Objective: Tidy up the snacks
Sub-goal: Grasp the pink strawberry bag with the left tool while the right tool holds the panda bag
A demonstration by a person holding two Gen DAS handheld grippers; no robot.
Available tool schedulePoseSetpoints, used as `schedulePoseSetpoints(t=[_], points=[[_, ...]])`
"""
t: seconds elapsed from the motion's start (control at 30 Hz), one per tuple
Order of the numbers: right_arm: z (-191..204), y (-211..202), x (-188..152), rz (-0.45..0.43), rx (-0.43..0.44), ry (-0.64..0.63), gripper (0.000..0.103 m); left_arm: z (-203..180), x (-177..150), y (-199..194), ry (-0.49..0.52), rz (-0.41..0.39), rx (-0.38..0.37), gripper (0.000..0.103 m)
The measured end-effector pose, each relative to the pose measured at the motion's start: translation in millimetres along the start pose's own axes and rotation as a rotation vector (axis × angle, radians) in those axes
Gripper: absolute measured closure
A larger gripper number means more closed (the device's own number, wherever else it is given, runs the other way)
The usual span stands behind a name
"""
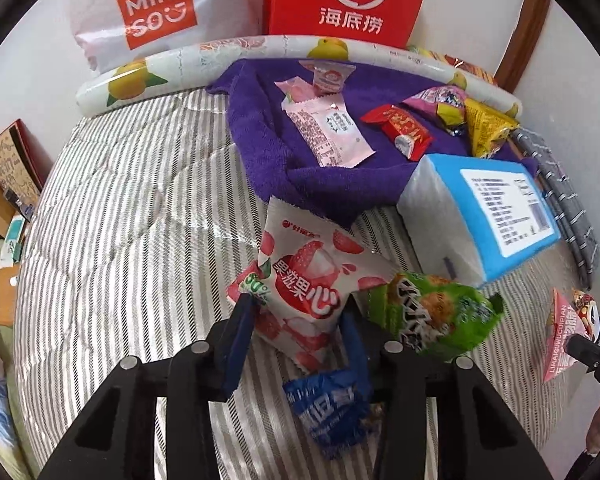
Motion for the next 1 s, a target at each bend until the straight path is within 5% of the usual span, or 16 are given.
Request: schedulePoseSetpoints(t=[0.03,0.77,0.8,0.9,1.0], points=[[0.8,-2.2,0.5,-0.004,0.0,-0.003,0.048,-0.3,-1.3,-2.8,-0.003,-0.002,-0.004,0.073],[17.1,-31.0,-0.8,-0.034,-0.018,-0.027,0.048,7.1,-16.1,-44.1,-0.033,-0.046,-0.044,0.084],[16.4,-30.4,-1.2,-0.032,-0.018,-0.023,0.048,7.7,-15.3,-42.9,-0.033,-0.04,-0.045,0.082],[14.0,-25.9,-1.2,-0.022,-0.02,-0.015,0.048,7.7,-12.9,-38.2,-0.042,-0.032,-0.041,0.05],[11.9,-20.5,-0.9,-0.013,-0.019,-0.008,0.048,10.1,-8.7,-31.9,-0.089,-0.021,-0.056,0.049]])
Point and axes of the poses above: each gripper's, at about its wrist camera, not at the fingertips, and y roughly the way its jaws point, z to its left, x to its top, the point moved 1 cm from there along y, roughly the way its jaws point, and after that the axes turned 15 degrees about -y, right-handed, at the moved point
